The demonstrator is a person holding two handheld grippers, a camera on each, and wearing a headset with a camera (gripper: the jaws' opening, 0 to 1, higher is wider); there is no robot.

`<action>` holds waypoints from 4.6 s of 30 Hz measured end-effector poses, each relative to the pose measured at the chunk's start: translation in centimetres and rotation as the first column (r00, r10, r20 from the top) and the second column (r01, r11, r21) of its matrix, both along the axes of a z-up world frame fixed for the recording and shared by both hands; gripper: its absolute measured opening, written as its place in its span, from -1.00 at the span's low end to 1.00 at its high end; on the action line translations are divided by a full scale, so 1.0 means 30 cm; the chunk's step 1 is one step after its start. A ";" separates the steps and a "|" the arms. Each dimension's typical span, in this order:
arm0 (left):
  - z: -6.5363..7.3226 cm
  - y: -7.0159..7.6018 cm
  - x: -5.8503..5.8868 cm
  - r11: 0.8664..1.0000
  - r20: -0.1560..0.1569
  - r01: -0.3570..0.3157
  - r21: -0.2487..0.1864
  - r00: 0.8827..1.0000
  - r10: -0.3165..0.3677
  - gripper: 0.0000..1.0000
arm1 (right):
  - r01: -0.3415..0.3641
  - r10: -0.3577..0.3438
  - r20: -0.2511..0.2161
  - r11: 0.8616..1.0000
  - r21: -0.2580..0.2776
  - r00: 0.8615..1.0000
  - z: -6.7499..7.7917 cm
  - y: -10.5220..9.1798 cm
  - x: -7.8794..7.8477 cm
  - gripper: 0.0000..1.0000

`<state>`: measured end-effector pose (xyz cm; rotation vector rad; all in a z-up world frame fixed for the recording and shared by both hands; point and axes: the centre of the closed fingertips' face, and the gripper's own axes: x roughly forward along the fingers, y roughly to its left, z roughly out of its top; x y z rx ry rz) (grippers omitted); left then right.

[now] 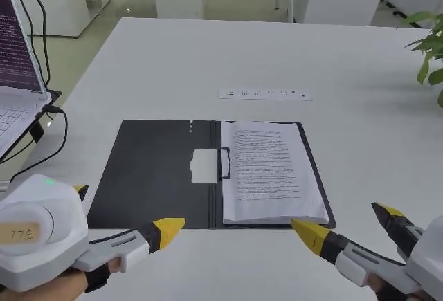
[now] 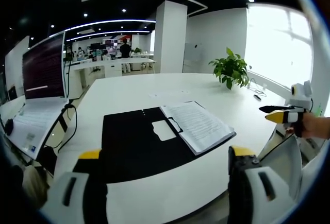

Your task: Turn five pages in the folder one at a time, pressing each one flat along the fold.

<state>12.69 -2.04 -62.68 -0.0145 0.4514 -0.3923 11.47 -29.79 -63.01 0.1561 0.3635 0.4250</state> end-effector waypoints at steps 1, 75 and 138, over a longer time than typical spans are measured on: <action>-0.001 0.000 0.000 1.000 -0.001 0.000 -0.002 1.000 0.000 0.98 | -0.001 0.001 0.000 1.000 0.002 1.000 0.000 0.000 -0.001 0.93; -0.150 -0.425 0.199 0.944 -0.063 0.328 0.024 0.943 -0.326 0.90 | 0.077 -0.077 0.035 0.997 0.011 0.996 0.028 -0.029 -0.047 0.86; -0.492 -0.849 0.379 0.892 -0.116 0.421 0.166 0.907 -0.406 0.00 | 0.158 -0.158 -0.016 0.984 0.082 0.987 -0.012 -0.064 0.014 0.83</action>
